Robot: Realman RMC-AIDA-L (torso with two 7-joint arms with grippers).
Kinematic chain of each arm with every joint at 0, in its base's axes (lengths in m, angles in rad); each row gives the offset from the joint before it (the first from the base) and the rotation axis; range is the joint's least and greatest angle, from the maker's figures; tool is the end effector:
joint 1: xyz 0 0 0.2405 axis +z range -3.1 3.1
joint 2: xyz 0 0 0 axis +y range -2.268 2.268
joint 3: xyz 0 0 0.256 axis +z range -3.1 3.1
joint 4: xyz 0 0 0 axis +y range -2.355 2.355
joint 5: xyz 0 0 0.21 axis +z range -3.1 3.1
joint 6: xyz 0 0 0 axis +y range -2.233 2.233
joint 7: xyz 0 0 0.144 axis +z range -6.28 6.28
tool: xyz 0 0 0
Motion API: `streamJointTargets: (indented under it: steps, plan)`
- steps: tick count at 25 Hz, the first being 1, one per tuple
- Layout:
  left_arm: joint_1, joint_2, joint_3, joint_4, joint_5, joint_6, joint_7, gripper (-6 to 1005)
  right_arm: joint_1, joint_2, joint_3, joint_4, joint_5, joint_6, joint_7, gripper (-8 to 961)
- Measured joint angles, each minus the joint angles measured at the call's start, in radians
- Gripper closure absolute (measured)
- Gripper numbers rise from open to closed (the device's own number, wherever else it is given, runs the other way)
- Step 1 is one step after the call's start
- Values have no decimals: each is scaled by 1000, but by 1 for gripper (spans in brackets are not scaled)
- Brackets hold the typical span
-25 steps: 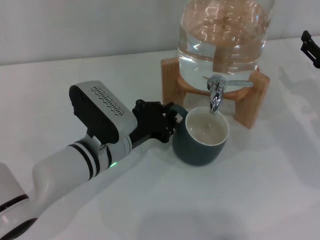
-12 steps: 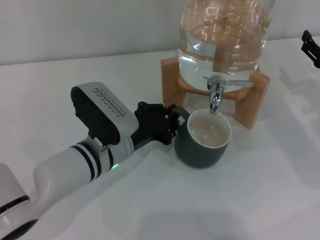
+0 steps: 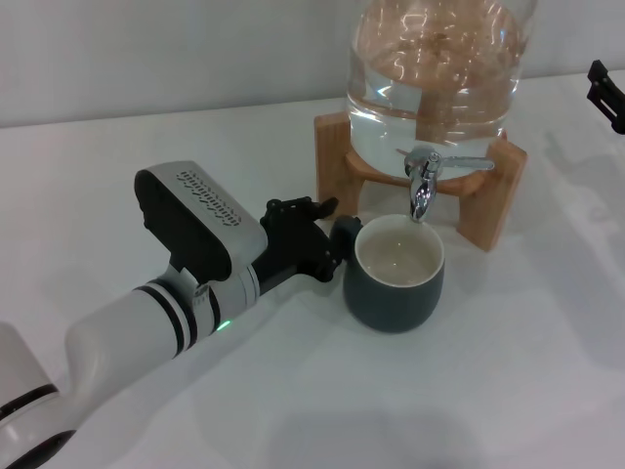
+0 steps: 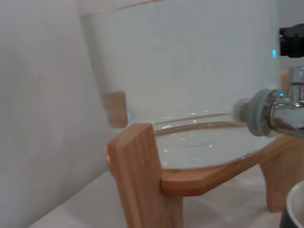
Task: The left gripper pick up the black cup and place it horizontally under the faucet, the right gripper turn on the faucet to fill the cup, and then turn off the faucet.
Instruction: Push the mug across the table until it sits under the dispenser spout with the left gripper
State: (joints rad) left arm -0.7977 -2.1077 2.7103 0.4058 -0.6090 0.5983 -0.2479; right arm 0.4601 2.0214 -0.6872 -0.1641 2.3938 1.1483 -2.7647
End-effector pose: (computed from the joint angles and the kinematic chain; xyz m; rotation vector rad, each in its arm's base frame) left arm -0.1769 0.3560 -0.1640 -2.4925 -0.2573 -0.4844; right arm 0.3579 0.3528 0.0660 -1.5099 0.4901 0.6740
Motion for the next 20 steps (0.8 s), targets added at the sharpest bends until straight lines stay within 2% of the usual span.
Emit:
streamJointTargets:
  steps: [20]
  plan:
    - [20, 0, 21, 10, -20, -9, -24, 369, 0, 0, 0, 6, -4, 13, 4, 126]
